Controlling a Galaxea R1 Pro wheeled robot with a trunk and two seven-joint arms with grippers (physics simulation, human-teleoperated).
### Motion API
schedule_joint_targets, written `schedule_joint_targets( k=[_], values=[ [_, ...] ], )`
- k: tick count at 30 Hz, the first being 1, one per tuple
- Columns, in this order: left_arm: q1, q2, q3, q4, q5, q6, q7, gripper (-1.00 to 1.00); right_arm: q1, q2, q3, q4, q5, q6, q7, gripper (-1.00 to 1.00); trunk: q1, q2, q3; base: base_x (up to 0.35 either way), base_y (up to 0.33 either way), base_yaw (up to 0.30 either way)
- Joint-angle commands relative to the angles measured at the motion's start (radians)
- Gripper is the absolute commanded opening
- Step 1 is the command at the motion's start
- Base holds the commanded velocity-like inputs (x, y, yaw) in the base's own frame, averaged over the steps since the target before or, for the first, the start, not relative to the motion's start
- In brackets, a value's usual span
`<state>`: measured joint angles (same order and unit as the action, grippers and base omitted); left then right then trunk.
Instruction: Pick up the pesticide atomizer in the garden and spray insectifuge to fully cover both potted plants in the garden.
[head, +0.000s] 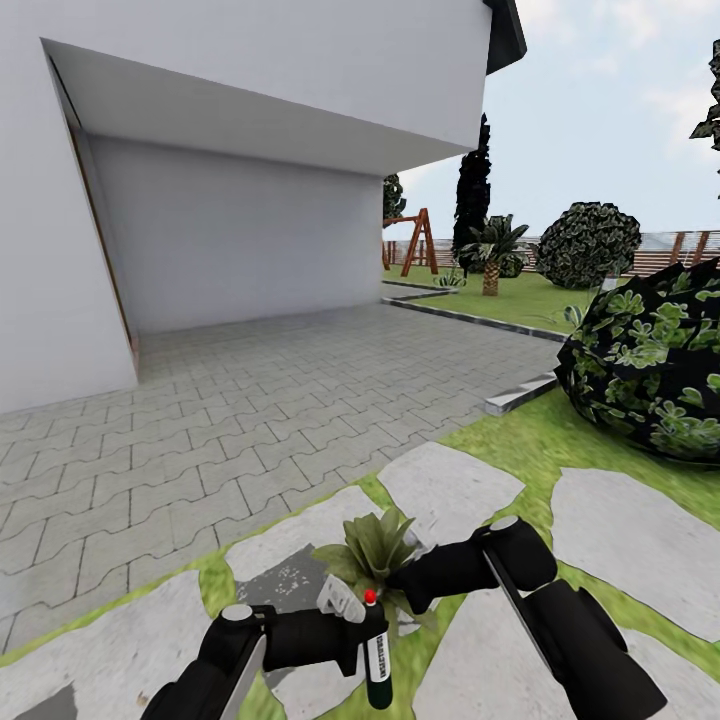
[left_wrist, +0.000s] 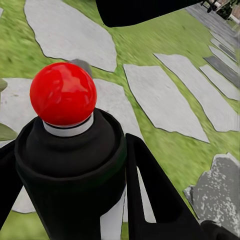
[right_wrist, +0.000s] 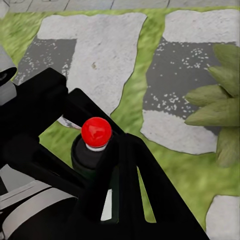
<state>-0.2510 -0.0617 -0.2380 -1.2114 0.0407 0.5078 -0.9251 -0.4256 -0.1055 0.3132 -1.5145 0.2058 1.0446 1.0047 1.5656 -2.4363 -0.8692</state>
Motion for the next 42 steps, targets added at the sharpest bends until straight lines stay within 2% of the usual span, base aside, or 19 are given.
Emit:
schedule_joint_targets(
  k=[1, 11, 14, 19, 34, 38, 42],
  values=[
    [-0.001, -0.001, 0.000, 0.000, 0.005, 0.009, -0.001, -1.00, -0.001, 0.000, 0.001, -0.001, 0.011, 0.003, 0.009, -1.00, 0.000, 0.000, -0.001, 0.000, 0.000, 0.000],
    [-0.003, -0.014, 0.000, 0.000, 0.005, 0.009, -0.001, -1.00, -0.001, 0.003, 0.006, -0.001, 0.012, 0.003, 0.010, -1.00, 0.000, 0.000, -0.001, 0.000, 0.000, 0.000],
    [-0.003, -0.015, 0.000, 0.000, 0.005, 0.009, 0.000, -1.00, -0.001, 0.005, 0.036, -0.001, 0.011, 0.003, 0.010, -1.00, 0.000, 0.000, -0.001, 0.000, 0.000, 0.000],
    [-0.004, -0.018, 0.000, 0.000, 0.005, 0.009, -0.001, -1.00, -0.001, 0.007, 0.048, -0.001, 0.012, 0.003, 0.009, -1.00, 0.000, 0.000, -0.001, 0.000, 0.000, 0.000],
    [-0.004, -0.019, 0.000, 0.000, 0.004, 0.009, -0.003, -1.00, -0.001, 0.006, 0.040, -0.001, 0.011, 0.003, 0.007, -1.00, 0.000, 0.000, -0.001, 0.000, 0.000, 0.000],
    [-0.004, -0.010, 0.010, 0.001, 0.000, 0.009, -0.001, -1.00, -0.006, 0.004, 0.024, -0.002, 0.007, 0.003, 0.004, -1.00, 0.000, 0.000, -0.001, 0.000, 0.000, 0.000],
    [-0.004, 0.006, 0.041, 0.002, -0.001, 0.009, 0.030, -1.00, -0.012, 0.003, -0.064, -0.003, 0.009, 0.003, 0.002, -1.00, 0.000, 0.000, -0.001, 0.000, 0.000, 0.000]
  ],
)
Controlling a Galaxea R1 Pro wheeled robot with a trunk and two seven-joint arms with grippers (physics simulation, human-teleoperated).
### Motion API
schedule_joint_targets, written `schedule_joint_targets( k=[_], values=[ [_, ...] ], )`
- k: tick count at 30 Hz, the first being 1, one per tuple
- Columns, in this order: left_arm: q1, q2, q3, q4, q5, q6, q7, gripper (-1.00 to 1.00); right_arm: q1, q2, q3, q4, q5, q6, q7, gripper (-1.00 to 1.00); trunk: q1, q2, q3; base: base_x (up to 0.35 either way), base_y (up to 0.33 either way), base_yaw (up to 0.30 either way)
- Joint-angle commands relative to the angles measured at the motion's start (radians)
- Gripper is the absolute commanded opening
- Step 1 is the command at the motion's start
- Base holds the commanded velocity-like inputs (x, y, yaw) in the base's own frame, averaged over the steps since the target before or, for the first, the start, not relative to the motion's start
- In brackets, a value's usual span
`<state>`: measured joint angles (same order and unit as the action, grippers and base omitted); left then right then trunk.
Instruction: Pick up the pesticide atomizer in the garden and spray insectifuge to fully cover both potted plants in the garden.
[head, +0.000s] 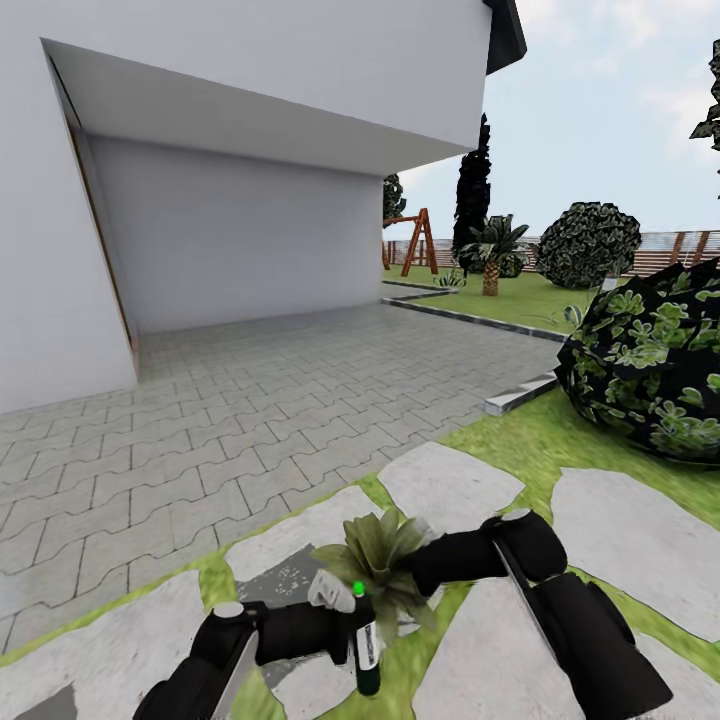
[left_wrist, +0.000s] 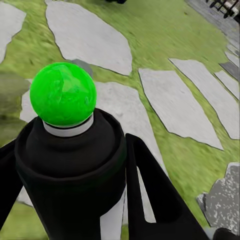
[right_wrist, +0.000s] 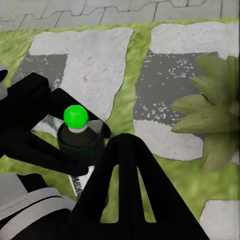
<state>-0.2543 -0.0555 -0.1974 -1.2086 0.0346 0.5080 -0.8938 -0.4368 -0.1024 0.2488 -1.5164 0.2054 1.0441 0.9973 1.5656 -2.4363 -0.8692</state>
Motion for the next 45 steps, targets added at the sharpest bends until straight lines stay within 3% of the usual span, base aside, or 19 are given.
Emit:
schedule_joint_targets(
  k=[1, 3, 9, 14, 17, 18, 20, 23, 24, 28, 29, 39, 45],
  values=[
    [0.000, 0.005, 0.010, 0.000, 0.006, 0.009, 0.022, -1.00, -0.006, -0.001, -0.024, 0.000, 0.011, 0.003, 0.007, -1.00, 0.000, 0.000, -0.001, 0.000, 0.000, 0.000],
    [0.002, 0.009, 0.018, 0.001, 0.009, 0.008, 0.059, -1.00, -0.018, -0.003, -0.048, 0.001, 0.011, 0.003, -0.018, -1.00, 0.000, 0.000, -0.001, 0.000, 0.000, 0.000],
    [0.002, 0.007, 0.028, 0.051, 0.014, 0.009, 0.135, -1.00, -0.031, -0.001, -0.107, 0.002, 0.006, 0.003, -0.179, -1.00, 0.000, 0.000, -0.001, 0.000, 0.000, 0.000],
    [-0.010, -0.025, 0.049, 0.124, 0.020, 0.052, 0.295, -1.00, -0.034, -0.003, -0.221, -0.012, 0.003, -0.025, -0.213, -1.00, 0.000, 0.000, -0.001, 0.000, 0.000, 0.000],
    [-0.017, -0.057, 0.053, 0.146, 0.027, 0.062, 0.422, -1.00, -0.034, -0.004, -0.249, -0.024, 0.004, -0.048, -0.217, -1.00, 0.000, 0.000, -0.001, 0.000, 0.000, 0.000],
    [-0.026, -0.069, 0.054, 0.164, 0.043, 0.064, 0.497, -1.00, -0.035, -0.005, -0.257, -0.031, 0.004, -0.054, -0.218, -1.00, 0.000, 0.000, -0.001, 0.000, 0.000, 0.000],
    [-0.053, -0.084, 0.052, 0.216, 0.119, 0.066, 0.635, -1.00, -0.034, -0.006, -0.269, -0.059, 0.003, -0.061, -0.219, -1.00, 0.000, 0.000, -0.001, 0.000, 0.000, 0.000],
    [-0.086, -0.089, 0.047, 0.287, 0.193, 0.061, 0.747, -1.00, -0.031, -0.005, -0.288, -0.082, 0.002, -0.063, -0.218, -1.00, 0.000, 0.000, -0.001, 0.000, 0.000, 0.000],
    [-0.171, -0.095, 0.050, 0.492, 0.253, 0.053, 0.846, -1.00, -0.038, -0.008, -0.313, -0.099, 0.000, -0.052, -0.212, -1.00, 0.000, 0.000, -0.001, 0.000, 0.000, -0.226],
    [-0.173, -0.095, 0.049, 0.498, 0.254, 0.052, 0.841, -1.00, -0.038, -0.007, -0.313, -0.099, 0.000, -0.052, -0.212, -1.00, 0.000, 0.000, -0.001, 0.000, 0.000, -0.194],
    [-0.174, -0.097, 0.041, 0.500, 0.252, -0.014, 0.840, -1.00, -0.034, -0.006, -0.313, -0.099, 0.000, -0.055, -0.212, -1.00, 0.000, 0.000, -0.001, 0.003, -0.018, 0.000],
    [-0.174, -0.096, 0.040, 0.500, 0.253, -0.018, 0.840, -1.00, -0.029, -0.002, -0.310, -0.099, 0.000, -0.056, -0.212, -1.00, 0.000, 0.000, -0.001, 0.000, -0.008, 0.000],
    [-0.174, -0.099, 0.036, 0.500, 0.254, -0.004, 0.840, -1.00, -0.029, -0.004, -0.311, -0.099, 0.000, -0.056, -0.211, -1.00, 0.000, 0.000, -0.001, 0.000, -0.246, 0.000]
  ],
)
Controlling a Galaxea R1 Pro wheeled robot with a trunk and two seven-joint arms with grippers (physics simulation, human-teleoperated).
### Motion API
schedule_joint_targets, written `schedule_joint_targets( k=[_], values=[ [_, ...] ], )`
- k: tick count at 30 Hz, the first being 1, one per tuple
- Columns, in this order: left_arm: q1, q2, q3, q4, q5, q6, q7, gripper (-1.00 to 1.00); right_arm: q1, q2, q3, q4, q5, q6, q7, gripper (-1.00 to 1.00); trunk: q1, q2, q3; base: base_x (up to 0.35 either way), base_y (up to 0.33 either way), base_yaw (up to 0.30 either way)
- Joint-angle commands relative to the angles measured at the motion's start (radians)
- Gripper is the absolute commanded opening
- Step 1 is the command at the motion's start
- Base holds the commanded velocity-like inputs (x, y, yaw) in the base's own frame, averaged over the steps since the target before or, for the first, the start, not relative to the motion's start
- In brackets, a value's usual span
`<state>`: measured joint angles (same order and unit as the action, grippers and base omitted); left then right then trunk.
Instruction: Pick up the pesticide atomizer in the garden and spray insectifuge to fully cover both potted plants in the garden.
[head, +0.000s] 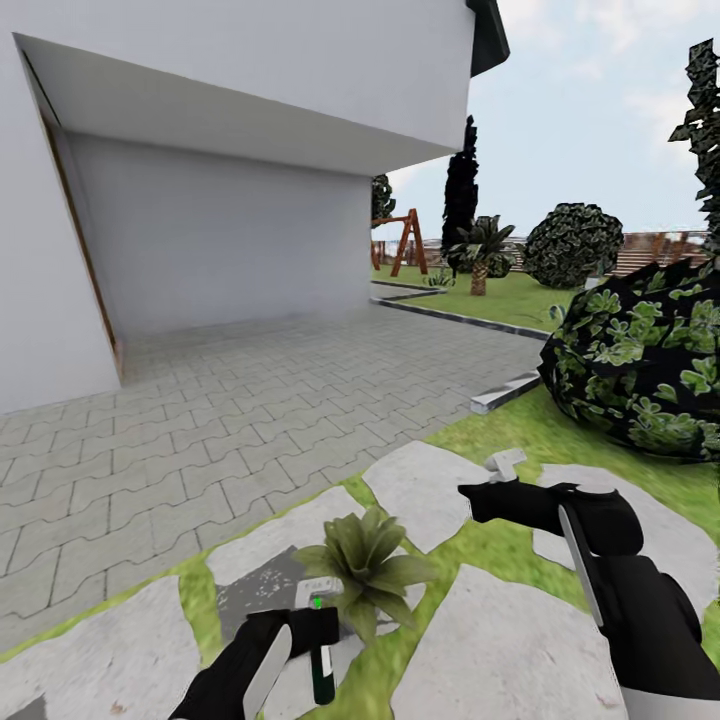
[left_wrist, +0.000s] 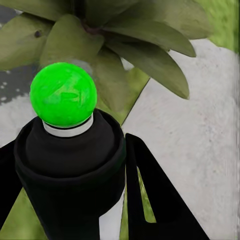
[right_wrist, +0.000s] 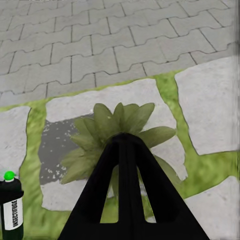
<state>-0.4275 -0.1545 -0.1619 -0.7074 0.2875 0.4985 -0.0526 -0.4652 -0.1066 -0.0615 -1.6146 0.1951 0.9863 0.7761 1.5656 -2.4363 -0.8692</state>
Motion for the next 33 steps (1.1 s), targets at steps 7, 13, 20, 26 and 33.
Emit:
schedule_joint_targets(
  k=[7, 13, 20, 26, 33],
  values=[
    [-0.006, -0.005, 0.001, 0.008, 0.002, 0.090, 0.003, -1.00, 0.000, -0.001, -0.001, -0.001, 0.010, 0.002, 0.012, -1.00, 0.000, 0.000, -0.001, 0.054, -0.265, 0.000],
    [-0.037, 0.003, 0.008, 0.094, 0.001, 0.139, 0.005, -1.00, 0.000, -0.003, -0.001, -0.001, 0.010, 0.002, 0.012, -1.00, 0.000, 0.000, -0.001, 0.014, -0.035, 0.000],
    [-0.079, 0.045, 0.010, 0.180, -0.006, 0.147, 0.008, -1.00, 0.002, -0.004, -0.001, -0.001, 0.010, 0.002, 0.012, -1.00, 0.000, 0.000, -0.001, 0.001, -0.001, 0.000],
    [-0.112, 0.068, 0.011, 0.066, -0.007, 0.156, -0.001, -1.00, 0.002, -0.003, -0.002, -0.001, 0.010, 0.002, 0.012, -1.00, 0.000, 0.000, -0.001, 0.000, 0.000, 0.000],
    [-0.219, 0.063, 0.012, 0.004, -0.003, 0.333, -0.002, -1.00, 0.000, -0.006, -0.003, -0.001, 0.010, 0.002, 0.012, -1.00, 0.000, 0.000, -0.001, 0.000, 0.000, 0.000]
  ],
)
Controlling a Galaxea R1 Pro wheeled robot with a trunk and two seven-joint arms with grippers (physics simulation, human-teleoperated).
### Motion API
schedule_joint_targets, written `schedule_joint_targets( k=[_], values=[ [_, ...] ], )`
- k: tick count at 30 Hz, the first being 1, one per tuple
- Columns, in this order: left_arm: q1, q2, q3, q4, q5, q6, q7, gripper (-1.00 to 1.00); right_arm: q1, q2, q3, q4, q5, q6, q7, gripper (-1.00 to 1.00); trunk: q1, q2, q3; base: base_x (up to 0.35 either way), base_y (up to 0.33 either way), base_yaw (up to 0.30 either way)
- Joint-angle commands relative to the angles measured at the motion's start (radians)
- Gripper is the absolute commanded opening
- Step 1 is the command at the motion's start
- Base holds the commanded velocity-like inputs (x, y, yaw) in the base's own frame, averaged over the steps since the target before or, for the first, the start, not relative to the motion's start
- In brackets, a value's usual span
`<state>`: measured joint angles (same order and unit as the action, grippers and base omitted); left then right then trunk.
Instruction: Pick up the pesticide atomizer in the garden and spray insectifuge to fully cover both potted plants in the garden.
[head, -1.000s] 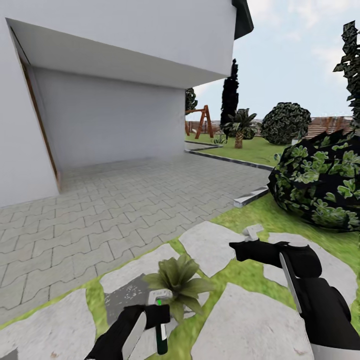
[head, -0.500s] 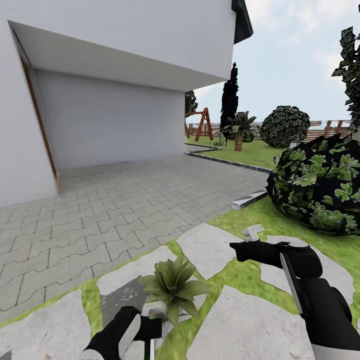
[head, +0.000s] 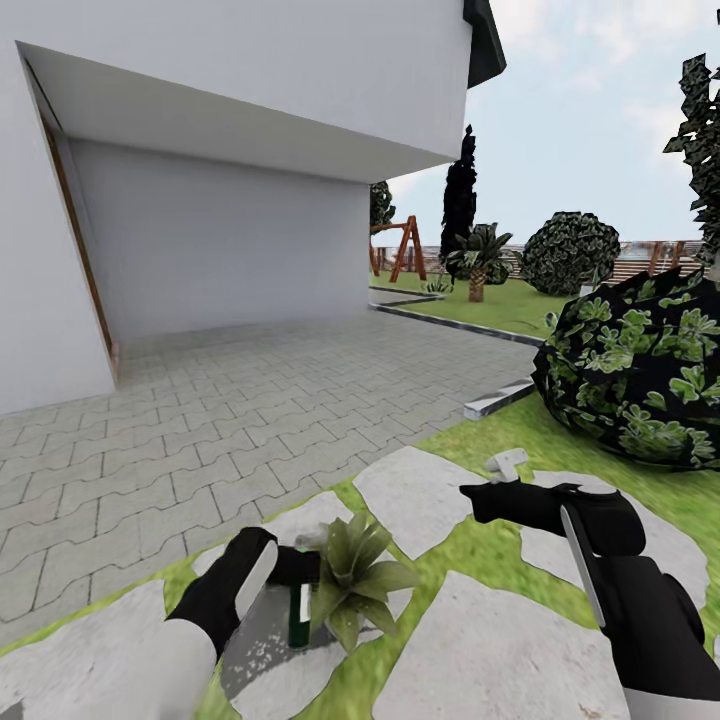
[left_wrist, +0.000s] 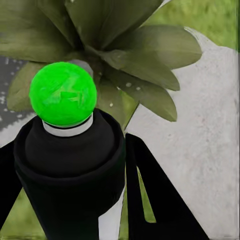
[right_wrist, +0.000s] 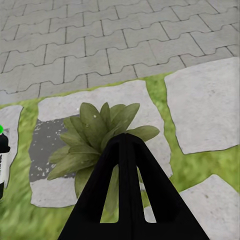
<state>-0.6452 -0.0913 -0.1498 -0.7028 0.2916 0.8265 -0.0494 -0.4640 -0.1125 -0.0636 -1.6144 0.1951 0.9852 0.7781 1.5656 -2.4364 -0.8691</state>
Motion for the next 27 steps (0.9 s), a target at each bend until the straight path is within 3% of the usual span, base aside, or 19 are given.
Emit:
schedule_joint_targets(
  k=[1, 6, 10, 18, 25, 27],
  values=[
    [-0.016, -0.001, 0.000, 0.001, -0.007, 0.039, -0.004, -1.00, -0.001, 0.000, -0.001, -0.001, 0.010, 0.003, 0.010, -1.00, 0.000, 0.000, -0.001, 0.000, 0.000, 0.000],
    [-0.076, -0.007, 0.000, 0.024, -0.006, 0.154, 0.000, -1.00, -0.003, -0.001, -0.001, -0.001, 0.010, 0.003, 0.010, -1.00, 0.000, 0.000, -0.001, 0.000, 0.000, 0.000],
    [-0.115, -0.008, -0.001, 0.160, -0.007, 0.176, 0.006, -1.00, -0.004, -0.002, -0.001, -0.001, 0.010, 0.003, 0.010, -1.00, 0.000, 0.000, -0.001, 0.000, 0.000, 0.000],
    [-0.123, 0.003, -0.002, 0.358, -0.010, 0.019, -0.002, -1.00, -0.004, -0.001, -0.001, -0.001, 0.010, 0.003, 0.010, -1.00, 0.000, 0.000, -0.001, 0.000, 0.000, 0.000],
    [-0.108, 0.004, -0.003, 0.436, -0.006, -0.130, -0.008, -1.00, -0.003, 0.000, -0.001, -0.001, 0.010, 0.003, 0.010, -1.00, 0.000, 0.000, -0.001, 0.000, 0.000, 0.000],
    [-0.097, -0.006, -0.009, 0.451, -0.014, -0.210, -0.010, -1.00, -0.003, 0.000, -0.001, -0.001, 0.010, 0.003, 0.010, -1.00, 0.000, 0.000, -0.001, -0.029, -0.004, 0.000]
  ],
)
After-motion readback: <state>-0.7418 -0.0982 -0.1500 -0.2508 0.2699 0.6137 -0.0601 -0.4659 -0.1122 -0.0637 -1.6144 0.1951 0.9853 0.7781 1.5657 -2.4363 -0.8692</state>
